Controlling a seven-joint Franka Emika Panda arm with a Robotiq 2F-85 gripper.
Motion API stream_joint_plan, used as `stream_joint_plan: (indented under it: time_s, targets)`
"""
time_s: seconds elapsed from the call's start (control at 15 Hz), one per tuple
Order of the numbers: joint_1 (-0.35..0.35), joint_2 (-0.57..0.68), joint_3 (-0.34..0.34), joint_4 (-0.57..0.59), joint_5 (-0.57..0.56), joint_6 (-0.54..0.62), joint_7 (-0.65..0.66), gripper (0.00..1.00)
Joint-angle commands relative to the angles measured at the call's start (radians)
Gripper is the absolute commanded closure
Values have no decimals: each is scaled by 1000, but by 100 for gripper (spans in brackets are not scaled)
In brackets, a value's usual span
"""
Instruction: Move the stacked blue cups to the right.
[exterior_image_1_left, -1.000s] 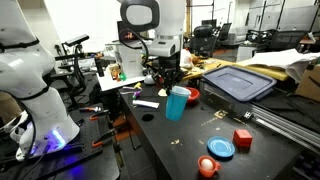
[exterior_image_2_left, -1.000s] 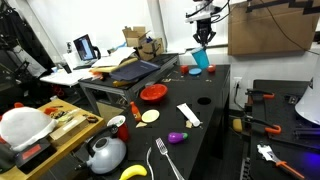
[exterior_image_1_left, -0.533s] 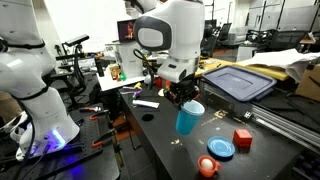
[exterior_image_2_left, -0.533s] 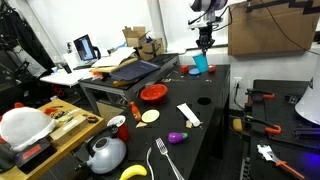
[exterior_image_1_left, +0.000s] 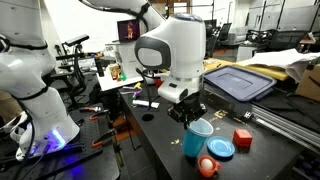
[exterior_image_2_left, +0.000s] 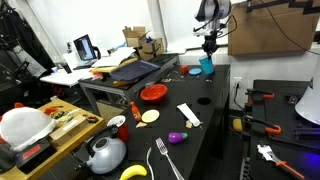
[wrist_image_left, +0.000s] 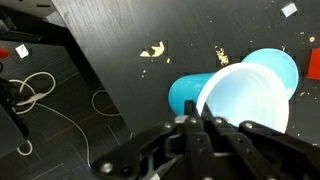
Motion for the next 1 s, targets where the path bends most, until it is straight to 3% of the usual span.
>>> stream_joint_plan:
  time_s: [0.0,0.47,0.93]
  targets:
    - [12,-42,3,-66,31,55,39,99]
    - [12,-74,2,-144,84,141,31,99]
    - [34,-167,13,-296,100,315,13,99]
